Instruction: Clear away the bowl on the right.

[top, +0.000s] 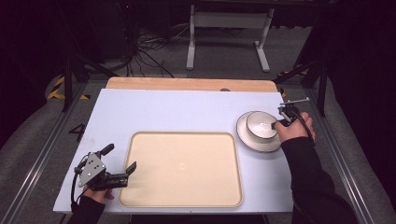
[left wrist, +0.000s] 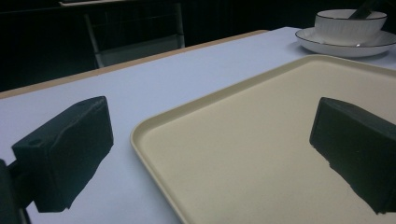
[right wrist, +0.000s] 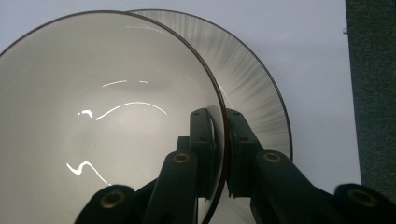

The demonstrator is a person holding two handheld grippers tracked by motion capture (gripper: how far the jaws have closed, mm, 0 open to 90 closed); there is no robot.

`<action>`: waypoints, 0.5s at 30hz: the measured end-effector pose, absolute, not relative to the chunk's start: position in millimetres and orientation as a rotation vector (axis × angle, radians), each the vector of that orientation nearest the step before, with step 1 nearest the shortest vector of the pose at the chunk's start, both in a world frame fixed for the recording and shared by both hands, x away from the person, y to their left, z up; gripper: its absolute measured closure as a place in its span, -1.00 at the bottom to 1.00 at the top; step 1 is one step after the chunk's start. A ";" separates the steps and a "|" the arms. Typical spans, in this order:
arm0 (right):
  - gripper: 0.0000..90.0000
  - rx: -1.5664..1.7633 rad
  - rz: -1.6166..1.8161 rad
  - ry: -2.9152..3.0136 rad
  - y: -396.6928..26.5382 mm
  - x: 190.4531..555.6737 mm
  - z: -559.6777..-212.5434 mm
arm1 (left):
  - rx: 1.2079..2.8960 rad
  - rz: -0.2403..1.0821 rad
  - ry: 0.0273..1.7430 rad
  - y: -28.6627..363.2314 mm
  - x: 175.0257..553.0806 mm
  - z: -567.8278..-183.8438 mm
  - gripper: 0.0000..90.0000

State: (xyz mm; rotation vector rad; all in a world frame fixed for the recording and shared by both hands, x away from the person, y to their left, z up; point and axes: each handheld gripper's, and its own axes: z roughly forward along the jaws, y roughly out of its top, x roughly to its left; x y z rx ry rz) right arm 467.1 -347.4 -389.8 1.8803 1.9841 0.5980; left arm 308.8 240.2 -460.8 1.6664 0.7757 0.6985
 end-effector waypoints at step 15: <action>0.84 1.879 0.674 1.971 -349.1 464.1 -381.0 | 1.665 0.699 0.776 240.2 308.8 -460.8 -1.00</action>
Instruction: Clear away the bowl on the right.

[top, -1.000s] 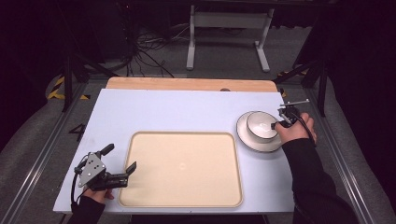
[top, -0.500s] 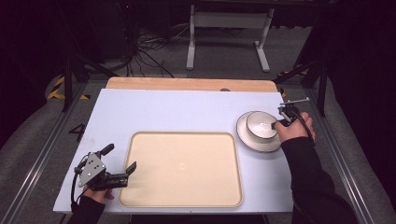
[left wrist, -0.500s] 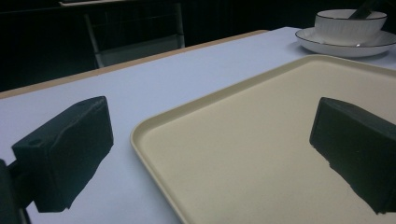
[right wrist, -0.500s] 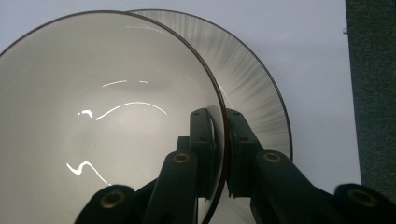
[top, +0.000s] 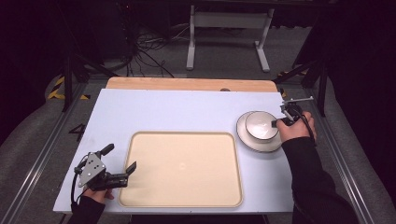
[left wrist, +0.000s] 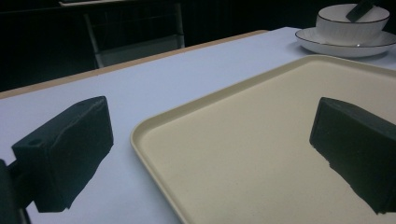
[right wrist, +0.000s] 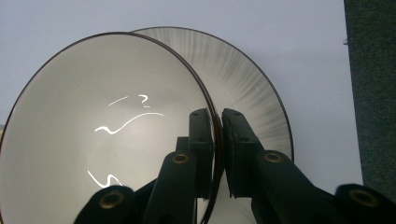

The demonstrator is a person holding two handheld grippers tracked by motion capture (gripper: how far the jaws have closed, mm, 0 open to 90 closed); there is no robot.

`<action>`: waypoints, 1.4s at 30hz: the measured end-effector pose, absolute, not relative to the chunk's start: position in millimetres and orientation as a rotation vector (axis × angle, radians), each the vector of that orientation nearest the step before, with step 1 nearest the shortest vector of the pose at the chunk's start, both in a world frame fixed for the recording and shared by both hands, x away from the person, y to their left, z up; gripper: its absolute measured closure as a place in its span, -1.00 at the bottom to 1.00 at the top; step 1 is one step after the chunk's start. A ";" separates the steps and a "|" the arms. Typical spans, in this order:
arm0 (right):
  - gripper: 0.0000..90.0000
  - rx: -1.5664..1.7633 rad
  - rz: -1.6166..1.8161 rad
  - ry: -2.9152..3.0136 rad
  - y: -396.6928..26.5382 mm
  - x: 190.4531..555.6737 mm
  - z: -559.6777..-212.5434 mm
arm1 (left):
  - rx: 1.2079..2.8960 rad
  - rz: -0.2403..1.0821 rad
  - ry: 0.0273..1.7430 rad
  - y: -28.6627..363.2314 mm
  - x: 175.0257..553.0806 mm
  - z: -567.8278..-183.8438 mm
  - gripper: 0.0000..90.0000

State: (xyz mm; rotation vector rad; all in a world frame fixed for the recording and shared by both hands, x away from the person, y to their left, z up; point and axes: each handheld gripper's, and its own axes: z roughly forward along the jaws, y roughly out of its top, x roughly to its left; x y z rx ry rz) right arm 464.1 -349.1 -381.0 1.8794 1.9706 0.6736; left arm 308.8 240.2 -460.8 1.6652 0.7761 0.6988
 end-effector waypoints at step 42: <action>0.83 1.732 0.808 2.180 -302.4 447.0 -336.0 | 1.666 0.699 0.772 240.0 308.7 -460.9 -1.00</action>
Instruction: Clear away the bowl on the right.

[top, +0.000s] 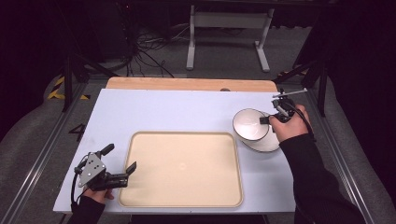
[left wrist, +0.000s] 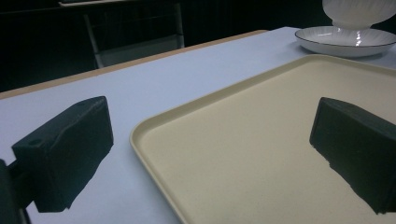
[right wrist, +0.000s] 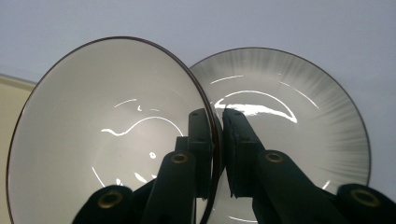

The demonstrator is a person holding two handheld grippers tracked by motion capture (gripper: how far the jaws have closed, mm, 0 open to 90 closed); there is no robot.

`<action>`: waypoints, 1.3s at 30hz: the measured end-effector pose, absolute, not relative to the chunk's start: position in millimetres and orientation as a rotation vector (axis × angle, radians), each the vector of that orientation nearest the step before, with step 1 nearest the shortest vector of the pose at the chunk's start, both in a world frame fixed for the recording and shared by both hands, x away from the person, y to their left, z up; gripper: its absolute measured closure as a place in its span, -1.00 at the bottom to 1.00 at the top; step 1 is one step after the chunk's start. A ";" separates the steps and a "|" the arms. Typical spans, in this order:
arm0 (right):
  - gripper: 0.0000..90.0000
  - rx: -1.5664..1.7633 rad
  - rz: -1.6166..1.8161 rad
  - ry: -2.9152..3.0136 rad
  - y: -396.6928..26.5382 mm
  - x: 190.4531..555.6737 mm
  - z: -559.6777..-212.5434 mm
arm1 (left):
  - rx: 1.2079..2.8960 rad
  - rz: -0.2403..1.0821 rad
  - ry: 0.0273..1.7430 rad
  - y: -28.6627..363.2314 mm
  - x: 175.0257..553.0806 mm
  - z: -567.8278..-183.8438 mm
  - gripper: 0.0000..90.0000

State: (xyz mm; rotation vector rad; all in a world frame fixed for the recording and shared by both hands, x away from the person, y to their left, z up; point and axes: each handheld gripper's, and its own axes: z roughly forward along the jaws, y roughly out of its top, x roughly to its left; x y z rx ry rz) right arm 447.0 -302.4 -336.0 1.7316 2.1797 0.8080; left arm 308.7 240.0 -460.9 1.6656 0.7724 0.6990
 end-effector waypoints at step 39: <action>0.81 1.375 0.976 2.526 -186.5 426.2 -314.6 | 1.663 0.695 0.769 240.5 308.7 -460.9 -1.00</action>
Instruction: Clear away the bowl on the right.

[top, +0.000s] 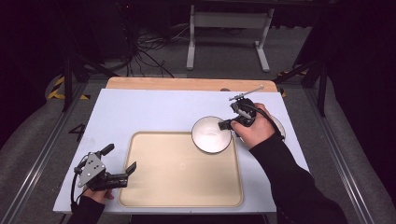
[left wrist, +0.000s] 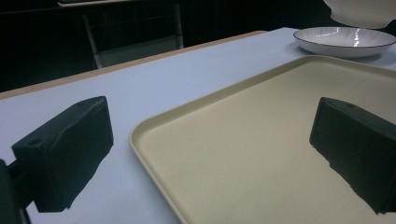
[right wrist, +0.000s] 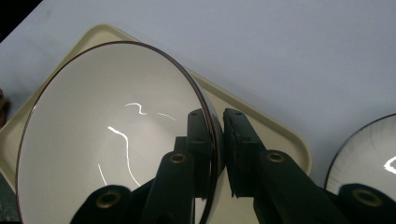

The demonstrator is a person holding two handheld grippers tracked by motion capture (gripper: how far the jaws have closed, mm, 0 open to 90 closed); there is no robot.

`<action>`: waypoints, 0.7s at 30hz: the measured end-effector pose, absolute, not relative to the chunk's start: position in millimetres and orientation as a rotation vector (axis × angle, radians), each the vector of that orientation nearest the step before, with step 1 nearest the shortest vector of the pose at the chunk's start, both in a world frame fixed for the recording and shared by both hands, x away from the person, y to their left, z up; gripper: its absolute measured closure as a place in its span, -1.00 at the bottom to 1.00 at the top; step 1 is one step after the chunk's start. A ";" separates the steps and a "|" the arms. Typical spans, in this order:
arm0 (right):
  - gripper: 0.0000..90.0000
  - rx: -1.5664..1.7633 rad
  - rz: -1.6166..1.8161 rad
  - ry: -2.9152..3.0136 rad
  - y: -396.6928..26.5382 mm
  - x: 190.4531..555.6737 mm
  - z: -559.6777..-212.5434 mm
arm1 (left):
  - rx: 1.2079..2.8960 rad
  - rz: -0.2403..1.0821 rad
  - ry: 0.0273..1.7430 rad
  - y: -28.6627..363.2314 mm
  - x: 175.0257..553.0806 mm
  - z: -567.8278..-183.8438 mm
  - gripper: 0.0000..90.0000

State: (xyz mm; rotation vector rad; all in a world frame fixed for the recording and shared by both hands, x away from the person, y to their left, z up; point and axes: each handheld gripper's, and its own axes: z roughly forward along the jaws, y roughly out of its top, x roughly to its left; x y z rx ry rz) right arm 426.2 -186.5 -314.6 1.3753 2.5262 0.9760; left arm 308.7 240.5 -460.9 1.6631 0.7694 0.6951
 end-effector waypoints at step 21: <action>0.80 1.217 1.071 2.667 -141.5 421.9 -319.1 | 1.665 0.693 0.766 240.9 308.4 -460.8 -1.00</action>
